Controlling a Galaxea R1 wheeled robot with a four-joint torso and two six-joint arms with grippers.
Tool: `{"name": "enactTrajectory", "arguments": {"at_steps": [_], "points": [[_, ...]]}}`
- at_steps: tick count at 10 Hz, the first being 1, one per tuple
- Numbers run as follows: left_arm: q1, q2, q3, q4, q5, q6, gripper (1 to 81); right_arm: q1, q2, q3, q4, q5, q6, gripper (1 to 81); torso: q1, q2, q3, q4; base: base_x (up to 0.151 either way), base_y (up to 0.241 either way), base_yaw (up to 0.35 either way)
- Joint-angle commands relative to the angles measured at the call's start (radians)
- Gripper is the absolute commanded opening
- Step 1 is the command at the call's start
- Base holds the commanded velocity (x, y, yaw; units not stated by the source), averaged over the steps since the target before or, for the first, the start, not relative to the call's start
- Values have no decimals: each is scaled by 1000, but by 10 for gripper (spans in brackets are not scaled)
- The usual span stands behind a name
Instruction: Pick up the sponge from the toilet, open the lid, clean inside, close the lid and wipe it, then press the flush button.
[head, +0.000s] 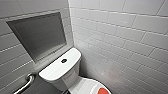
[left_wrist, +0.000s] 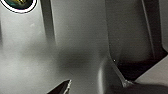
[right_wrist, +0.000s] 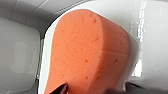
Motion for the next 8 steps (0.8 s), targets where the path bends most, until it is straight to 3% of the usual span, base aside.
{"name": "enactTrajectory", "arguments": {"at_steps": [1,7,8], "points": [[-2,-7,3,-7,74,-16,811,82,53,-57,-23,-57,1,811,0,0,0,0,0,0,0],[-2,-7,4,-7,75,-26,811,72,61,-77,-43,-56,1,811,0,0,0,0,0,0,0],[-2,-7,3,-7,77,-26,811,72,50,-66,-43,-56,1,10,0,0,0,0,0,0,0]]}}
